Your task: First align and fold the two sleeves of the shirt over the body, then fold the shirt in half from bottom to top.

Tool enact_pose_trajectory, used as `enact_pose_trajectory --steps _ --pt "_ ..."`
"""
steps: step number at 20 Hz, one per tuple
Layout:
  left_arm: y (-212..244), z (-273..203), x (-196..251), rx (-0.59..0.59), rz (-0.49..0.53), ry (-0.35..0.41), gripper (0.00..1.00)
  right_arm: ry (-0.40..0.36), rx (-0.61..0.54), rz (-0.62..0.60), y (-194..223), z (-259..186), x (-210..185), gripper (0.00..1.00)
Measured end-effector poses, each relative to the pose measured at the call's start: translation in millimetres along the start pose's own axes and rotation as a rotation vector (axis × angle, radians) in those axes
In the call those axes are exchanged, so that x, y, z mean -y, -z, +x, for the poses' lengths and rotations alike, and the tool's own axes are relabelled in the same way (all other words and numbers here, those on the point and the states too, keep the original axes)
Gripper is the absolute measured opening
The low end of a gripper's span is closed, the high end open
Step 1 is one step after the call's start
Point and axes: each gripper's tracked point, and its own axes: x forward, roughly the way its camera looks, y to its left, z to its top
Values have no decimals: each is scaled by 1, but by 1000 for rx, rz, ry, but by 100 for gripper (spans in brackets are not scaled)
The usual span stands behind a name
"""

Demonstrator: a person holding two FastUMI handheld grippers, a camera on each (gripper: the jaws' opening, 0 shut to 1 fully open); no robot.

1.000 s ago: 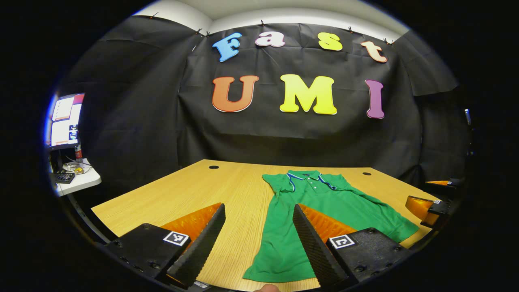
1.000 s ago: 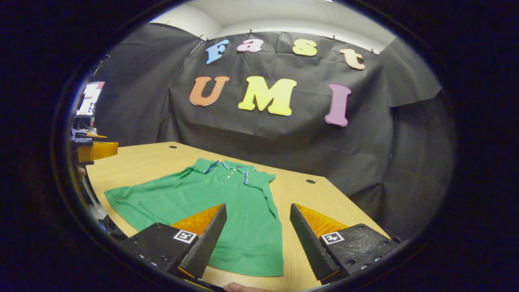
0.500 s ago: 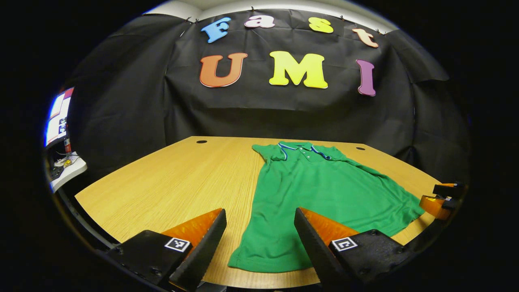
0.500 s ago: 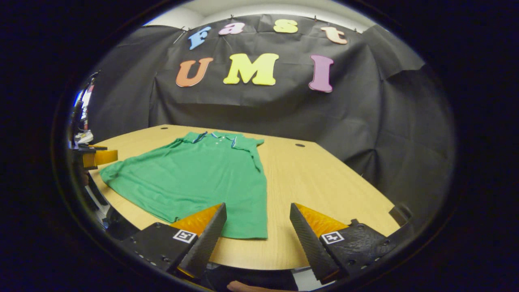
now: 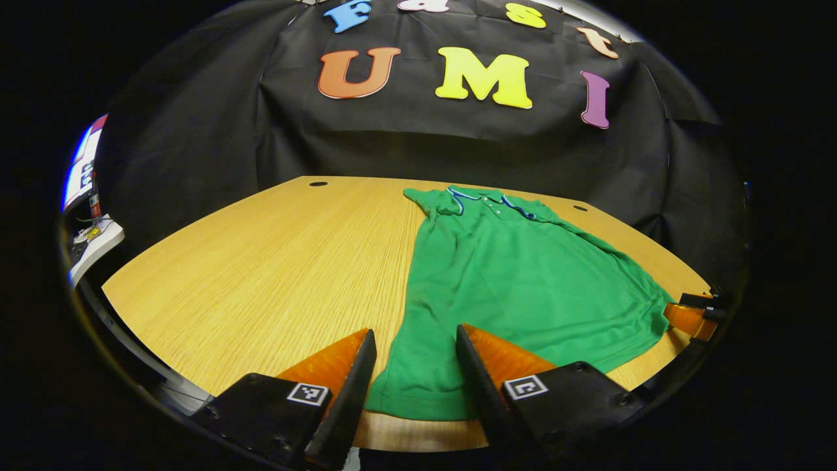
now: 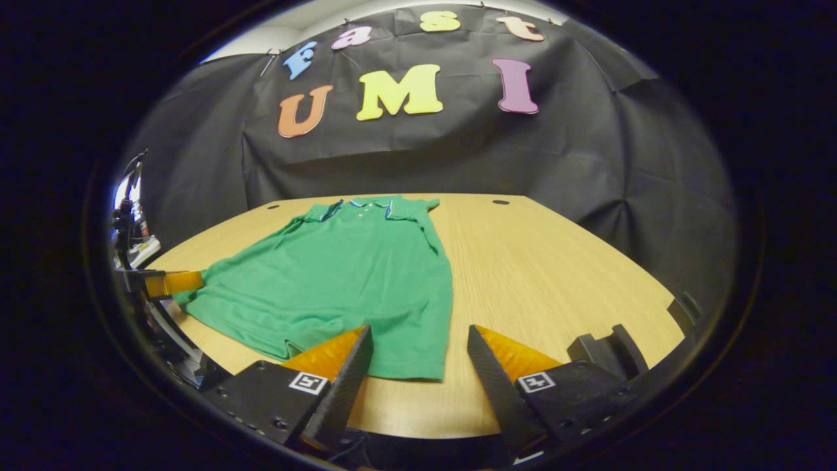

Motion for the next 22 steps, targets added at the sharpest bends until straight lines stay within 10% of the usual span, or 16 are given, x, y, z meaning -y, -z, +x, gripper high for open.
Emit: enact_pose_trajectory --steps 3,4,5,7,22 --pt "3 3 -5 0 71 -44 63 -9 12 -9 0 7 -9 67" --pt "2 3 -2 4 82 -36 31 -20 8 -12 0 11 -14 55" --pt "1 5 -2 1 73 -43 35 -25 10 -8 -1 13 -16 35" --pt "-1 8 0 0 44 -52 7 -25 5 -20 -4 15 -18 5" --pt "-41 -5 7 84 34 -31 6 -20 101 -111 -51 -8 -13 0"
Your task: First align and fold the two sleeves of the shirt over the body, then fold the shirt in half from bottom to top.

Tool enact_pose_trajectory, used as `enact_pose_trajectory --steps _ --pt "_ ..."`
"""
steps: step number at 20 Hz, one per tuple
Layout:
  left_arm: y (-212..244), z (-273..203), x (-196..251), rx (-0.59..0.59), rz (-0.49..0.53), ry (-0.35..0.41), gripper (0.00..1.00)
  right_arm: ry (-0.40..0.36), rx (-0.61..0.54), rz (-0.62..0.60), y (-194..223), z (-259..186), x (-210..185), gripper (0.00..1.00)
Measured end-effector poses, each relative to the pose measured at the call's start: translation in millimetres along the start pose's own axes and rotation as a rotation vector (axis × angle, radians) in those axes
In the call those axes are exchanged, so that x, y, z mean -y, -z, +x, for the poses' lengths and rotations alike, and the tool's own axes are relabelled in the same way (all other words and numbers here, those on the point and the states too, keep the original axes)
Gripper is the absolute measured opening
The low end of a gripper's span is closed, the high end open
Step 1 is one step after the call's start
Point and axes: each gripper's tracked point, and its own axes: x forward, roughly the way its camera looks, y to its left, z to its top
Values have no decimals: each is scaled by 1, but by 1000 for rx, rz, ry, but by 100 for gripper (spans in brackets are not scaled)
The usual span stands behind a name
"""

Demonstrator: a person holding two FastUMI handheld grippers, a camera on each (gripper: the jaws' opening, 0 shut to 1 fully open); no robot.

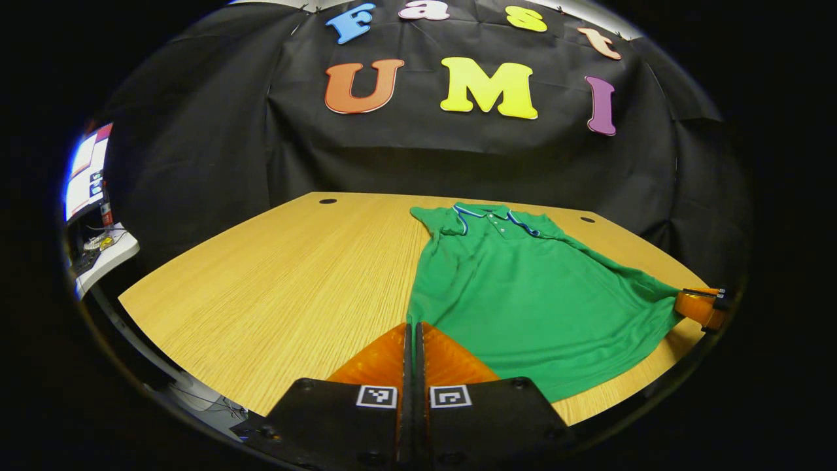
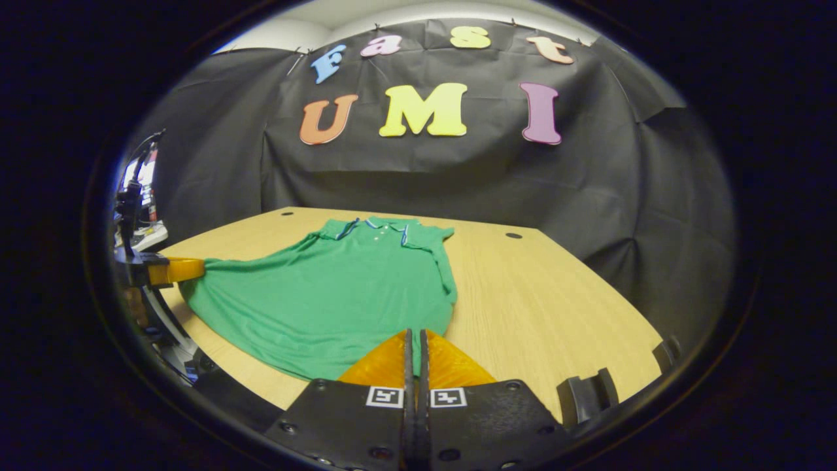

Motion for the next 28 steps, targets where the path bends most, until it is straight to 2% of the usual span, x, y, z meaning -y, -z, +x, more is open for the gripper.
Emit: enact_pose_trajectory --steps 8,13,17,19,22,23,25,28 --pt "-64 22 -3 81 27 -10 6 11 131 -5 -79 23 15 0" --pt "-132 58 4 154 39 -11 6 33 192 -50 -136 60 24 1" --pt "-186 95 13 209 51 -3 6 57 222 -52 -188 102 38 0" --pt "-211 116 13 229 64 -13 5 46 232 -36 -219 127 42 0" --pt "-241 150 17 239 35 -6 6 51 252 -33 -259 164 52 0" --pt "-252 161 17 249 27 -3 6 57 251 -15 -270 178 55 3" --pt "-266 187 16 260 18 5 5 72 235 17 -284 209 60 0" --pt "-279 232 19 256 19 19 6 80 204 14 -292 260 56 2"
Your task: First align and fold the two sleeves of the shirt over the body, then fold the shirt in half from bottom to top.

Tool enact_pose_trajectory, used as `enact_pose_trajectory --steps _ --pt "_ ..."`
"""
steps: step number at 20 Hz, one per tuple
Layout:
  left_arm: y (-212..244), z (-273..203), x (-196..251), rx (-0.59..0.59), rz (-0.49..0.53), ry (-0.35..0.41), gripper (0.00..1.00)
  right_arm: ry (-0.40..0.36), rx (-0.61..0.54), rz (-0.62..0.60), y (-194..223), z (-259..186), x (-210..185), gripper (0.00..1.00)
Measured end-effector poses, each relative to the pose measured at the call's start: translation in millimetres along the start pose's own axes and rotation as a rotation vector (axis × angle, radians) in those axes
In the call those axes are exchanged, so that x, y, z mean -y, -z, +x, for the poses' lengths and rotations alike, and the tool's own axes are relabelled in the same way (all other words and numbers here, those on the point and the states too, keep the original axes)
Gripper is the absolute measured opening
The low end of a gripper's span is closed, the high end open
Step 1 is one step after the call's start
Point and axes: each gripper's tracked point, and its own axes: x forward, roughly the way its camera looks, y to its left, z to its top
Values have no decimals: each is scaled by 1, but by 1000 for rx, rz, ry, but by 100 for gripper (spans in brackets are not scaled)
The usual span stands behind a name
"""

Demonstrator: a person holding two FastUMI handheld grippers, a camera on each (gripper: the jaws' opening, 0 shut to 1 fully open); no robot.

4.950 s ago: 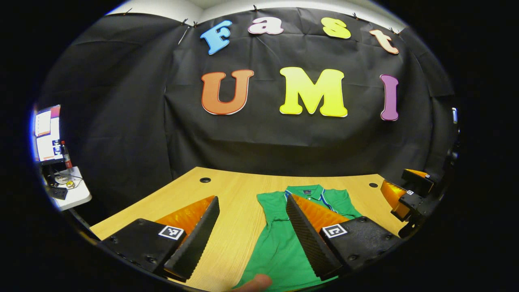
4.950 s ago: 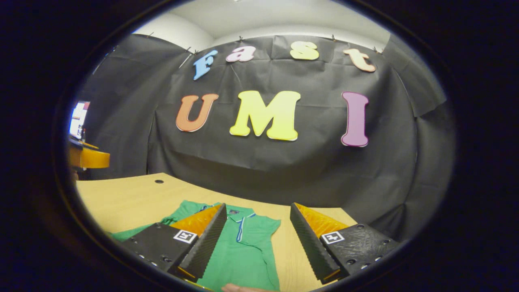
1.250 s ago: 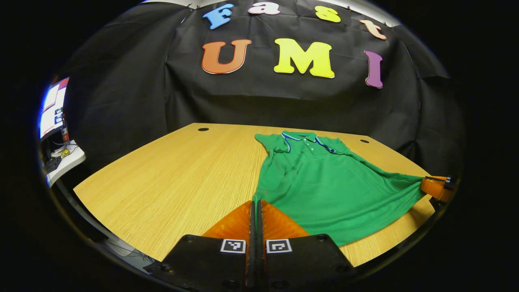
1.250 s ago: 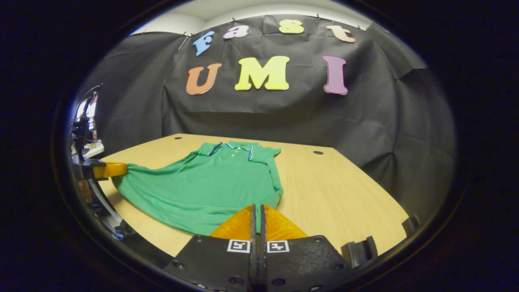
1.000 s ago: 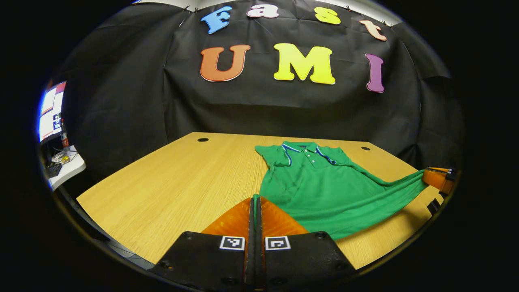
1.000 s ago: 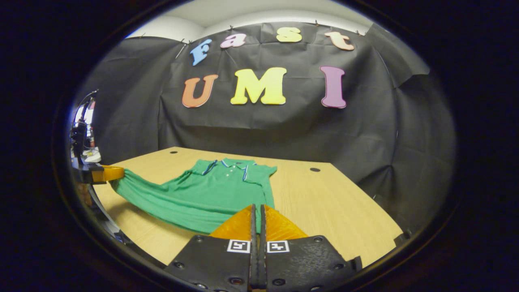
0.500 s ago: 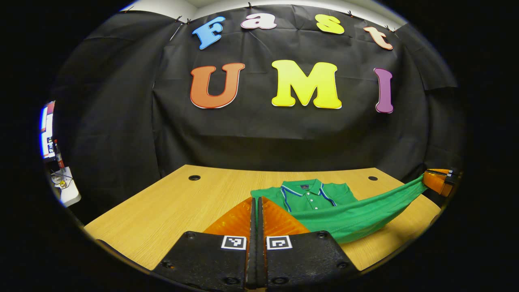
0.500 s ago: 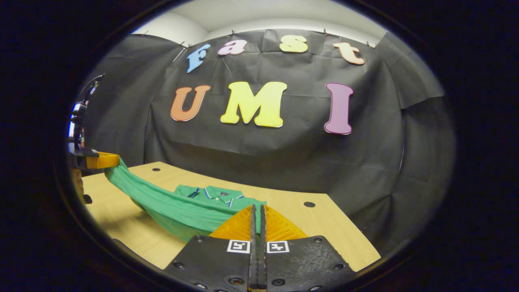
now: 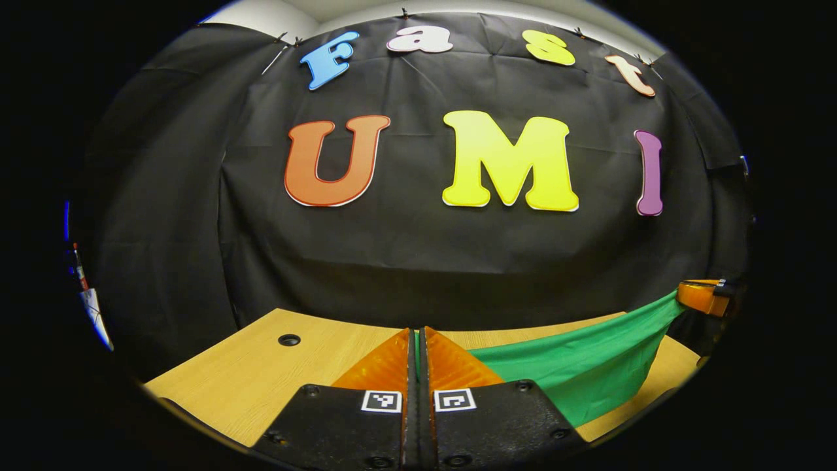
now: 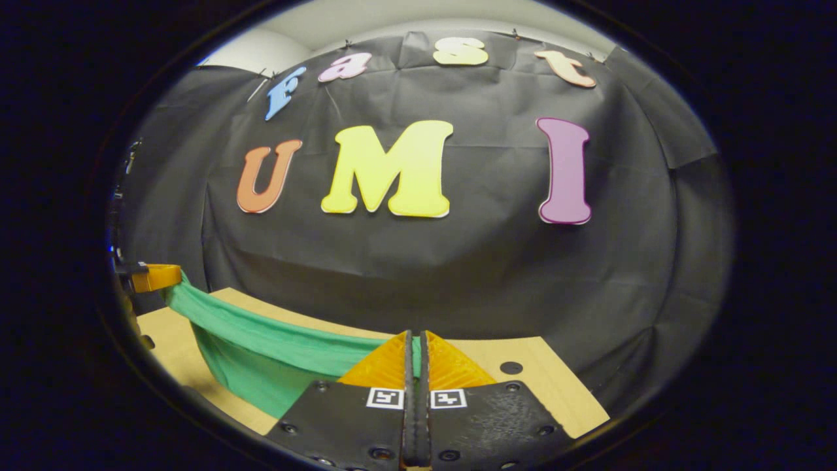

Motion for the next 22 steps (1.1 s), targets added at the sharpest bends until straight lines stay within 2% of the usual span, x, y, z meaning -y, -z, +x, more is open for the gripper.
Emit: enact_pose_trajectory --steps 3,5,8,10,14,19,20,22 --pt "12 49 7 8 23 13 6 14 -35 -19 22 52 -9 0" --pt "30 81 14 -1 26 30 6 50 -62 -45 43 82 -8 0" --pt "74 127 11 -59 70 10 6 97 -73 -77 72 124 -6 0" --pt "104 150 10 -104 47 13 6 102 -95 -89 96 146 -6 0" --pt "147 166 2 -168 51 7 6 99 -119 -112 127 164 -2 0" --pt "149 165 -3 -141 -13 23 7 80 -113 -112 132 167 -8 3" --pt "149 166 0 -140 -38 47 11 77 -109 -111 133 166 -8 35" --pt "144 164 0 -112 -73 60 70 80 -116 -123 136 167 -10 98"
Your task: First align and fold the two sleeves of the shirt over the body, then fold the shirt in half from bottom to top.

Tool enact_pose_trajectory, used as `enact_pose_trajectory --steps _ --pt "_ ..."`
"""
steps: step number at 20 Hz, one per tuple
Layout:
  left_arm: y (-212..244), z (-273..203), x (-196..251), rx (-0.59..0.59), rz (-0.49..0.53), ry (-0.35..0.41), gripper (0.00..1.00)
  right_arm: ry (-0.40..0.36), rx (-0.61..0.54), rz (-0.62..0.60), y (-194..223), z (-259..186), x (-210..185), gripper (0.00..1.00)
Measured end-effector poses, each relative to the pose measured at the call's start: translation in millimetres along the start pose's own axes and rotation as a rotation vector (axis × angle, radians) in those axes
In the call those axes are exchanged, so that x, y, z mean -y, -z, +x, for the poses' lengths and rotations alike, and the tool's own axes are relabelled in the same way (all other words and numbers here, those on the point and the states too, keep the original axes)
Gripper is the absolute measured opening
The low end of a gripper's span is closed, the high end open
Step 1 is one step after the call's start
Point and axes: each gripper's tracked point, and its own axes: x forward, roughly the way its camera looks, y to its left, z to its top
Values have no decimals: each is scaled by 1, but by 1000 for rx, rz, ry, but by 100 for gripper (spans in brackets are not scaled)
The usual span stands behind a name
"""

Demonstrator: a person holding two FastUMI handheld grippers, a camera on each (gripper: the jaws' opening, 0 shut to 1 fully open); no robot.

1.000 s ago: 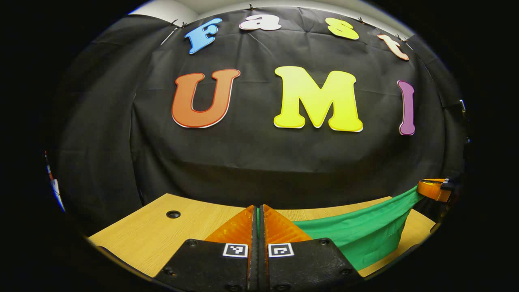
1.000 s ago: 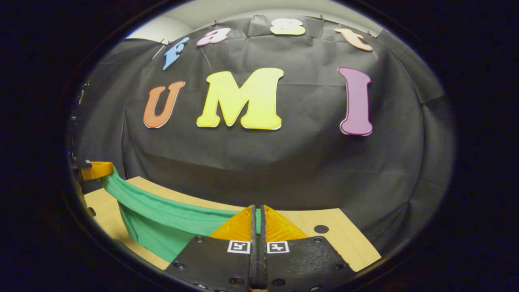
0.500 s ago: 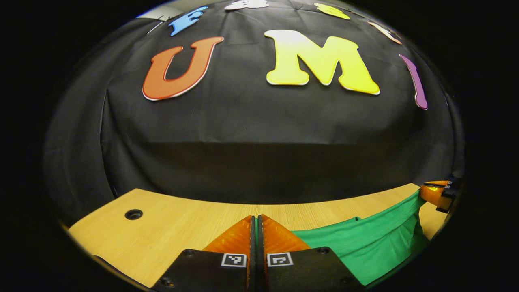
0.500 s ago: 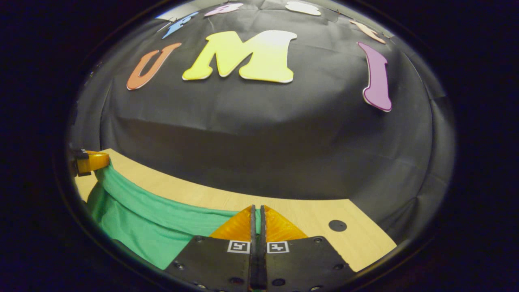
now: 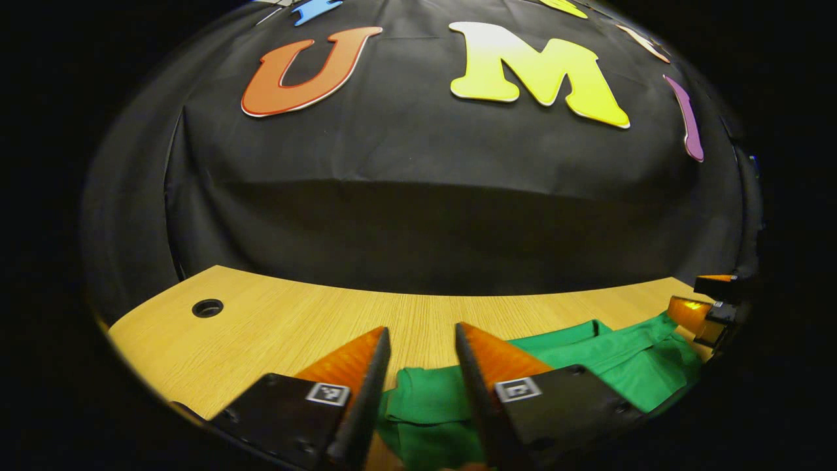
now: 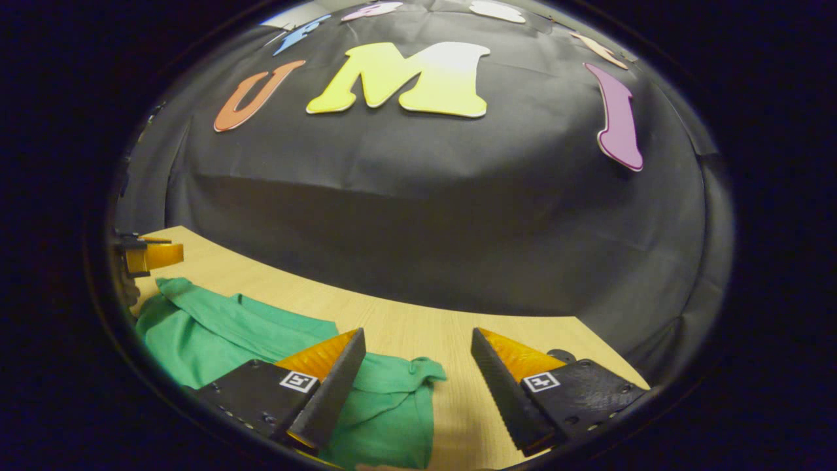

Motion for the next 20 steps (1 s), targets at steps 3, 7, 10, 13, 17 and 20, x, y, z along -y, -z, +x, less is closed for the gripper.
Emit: enact_pose_trajectory --steps 3,7,10,13,17,20 --pt "-6 -6 -6 44 1 -29 100 -12 23 5 -9 -12 -8 95" --pt "-13 -31 -4 73 36 -40 100 7 91 22 -48 -38 -8 95" --pt "-29 -65 9 87 55 -37 100 13 162 0 -89 -71 -12 97" --pt "-45 -117 34 131 50 -1 100 13 174 -42 -115 -110 -18 95" --pt "-64 -184 49 177 96 -14 100 -81 207 -10 -145 -183 -31 95" --pt "-80 -240 64 191 78 -7 100 -115 215 11 -151 -239 -21 97"
